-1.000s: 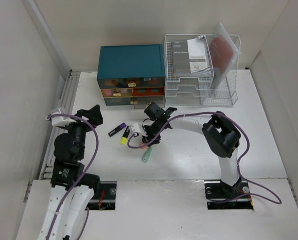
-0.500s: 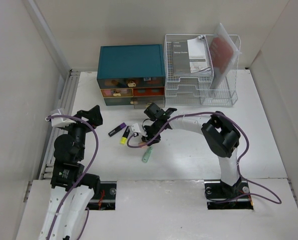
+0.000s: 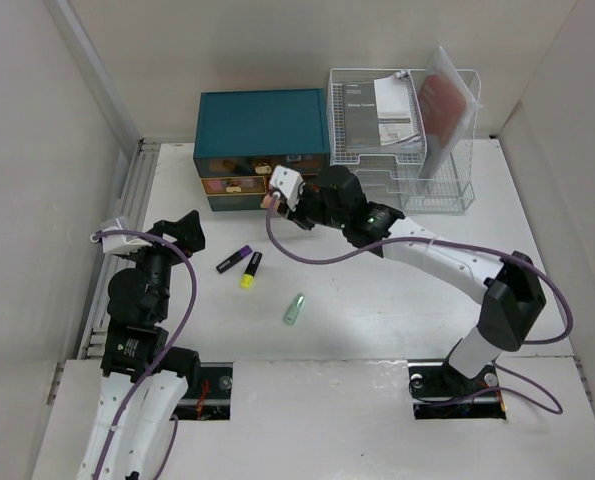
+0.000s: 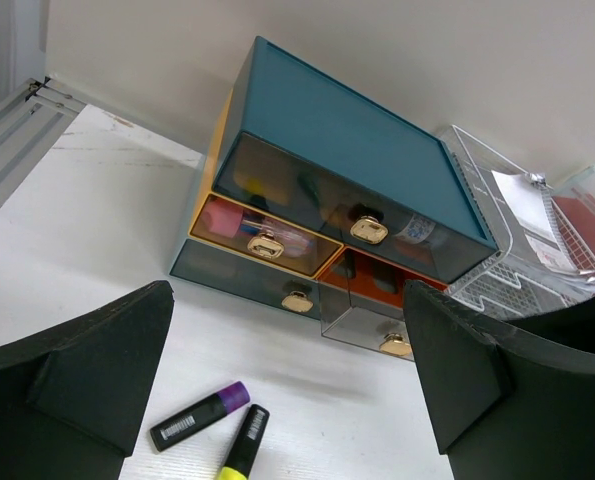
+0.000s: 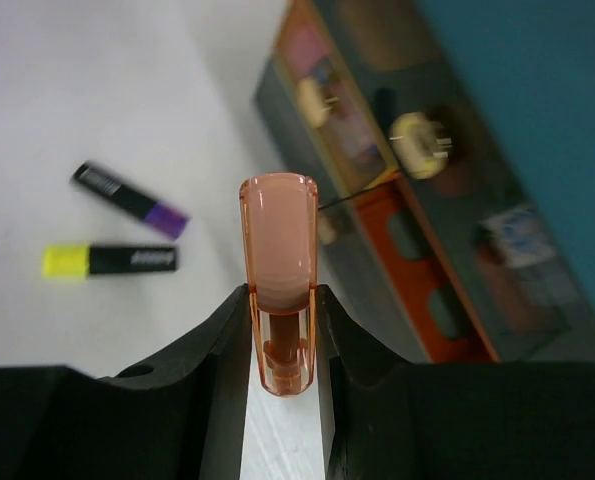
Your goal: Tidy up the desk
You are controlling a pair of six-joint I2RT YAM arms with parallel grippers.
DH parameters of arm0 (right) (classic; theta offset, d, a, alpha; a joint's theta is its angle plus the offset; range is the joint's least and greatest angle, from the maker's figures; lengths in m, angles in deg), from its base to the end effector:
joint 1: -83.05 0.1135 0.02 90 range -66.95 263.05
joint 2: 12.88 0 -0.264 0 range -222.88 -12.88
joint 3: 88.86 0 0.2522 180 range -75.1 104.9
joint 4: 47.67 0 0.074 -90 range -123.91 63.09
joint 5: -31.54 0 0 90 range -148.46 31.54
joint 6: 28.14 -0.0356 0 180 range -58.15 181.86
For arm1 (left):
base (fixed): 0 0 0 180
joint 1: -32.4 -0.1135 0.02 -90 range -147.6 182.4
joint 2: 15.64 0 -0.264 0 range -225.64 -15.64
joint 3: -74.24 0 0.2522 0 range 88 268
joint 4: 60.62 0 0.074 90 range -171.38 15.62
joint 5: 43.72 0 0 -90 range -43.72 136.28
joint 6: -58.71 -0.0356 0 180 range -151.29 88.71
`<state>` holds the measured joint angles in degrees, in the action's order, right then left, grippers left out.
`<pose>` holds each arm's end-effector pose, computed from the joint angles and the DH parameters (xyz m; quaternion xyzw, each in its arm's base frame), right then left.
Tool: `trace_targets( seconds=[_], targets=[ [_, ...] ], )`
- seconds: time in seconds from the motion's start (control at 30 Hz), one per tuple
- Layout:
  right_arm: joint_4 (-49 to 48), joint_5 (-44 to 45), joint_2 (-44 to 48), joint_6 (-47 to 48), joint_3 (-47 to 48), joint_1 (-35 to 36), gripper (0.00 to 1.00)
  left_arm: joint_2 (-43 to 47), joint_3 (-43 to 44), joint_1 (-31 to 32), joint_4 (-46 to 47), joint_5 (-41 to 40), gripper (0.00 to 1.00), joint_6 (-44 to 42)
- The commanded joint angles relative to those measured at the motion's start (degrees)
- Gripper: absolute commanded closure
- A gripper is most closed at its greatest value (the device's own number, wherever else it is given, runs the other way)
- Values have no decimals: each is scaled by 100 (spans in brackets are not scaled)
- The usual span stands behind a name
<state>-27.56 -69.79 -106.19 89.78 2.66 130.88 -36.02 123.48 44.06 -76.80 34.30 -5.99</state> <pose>0.2555 0.2925 0.3286 -0.5498 0.6169 0.1769 0.5347 0.0990 -0.0129 0.3511 -0.1547 0.6072 -0.1843 0.7572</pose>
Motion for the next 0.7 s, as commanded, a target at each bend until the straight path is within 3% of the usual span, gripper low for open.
trace_targets(
  seconds=[0.0, 0.17, 0.27, 0.67],
  targets=[
    [-1065, 1509, 103, -823, -68, 24, 100, 69, -15, 20, 285, 83, 2, -95],
    [-1312, 3405, -291, -1061, 125, 24, 100, 17, -15, 20, 285, 83, 2, -95],
    [-1312, 3996, -617, -1008, 310, 24, 100, 17, -15, 20, 285, 83, 2, -95],
    [-1373, 4420, -1241, -586, 573, 24, 92, 17, -15, 20, 285, 83, 2, -95]
  ],
)
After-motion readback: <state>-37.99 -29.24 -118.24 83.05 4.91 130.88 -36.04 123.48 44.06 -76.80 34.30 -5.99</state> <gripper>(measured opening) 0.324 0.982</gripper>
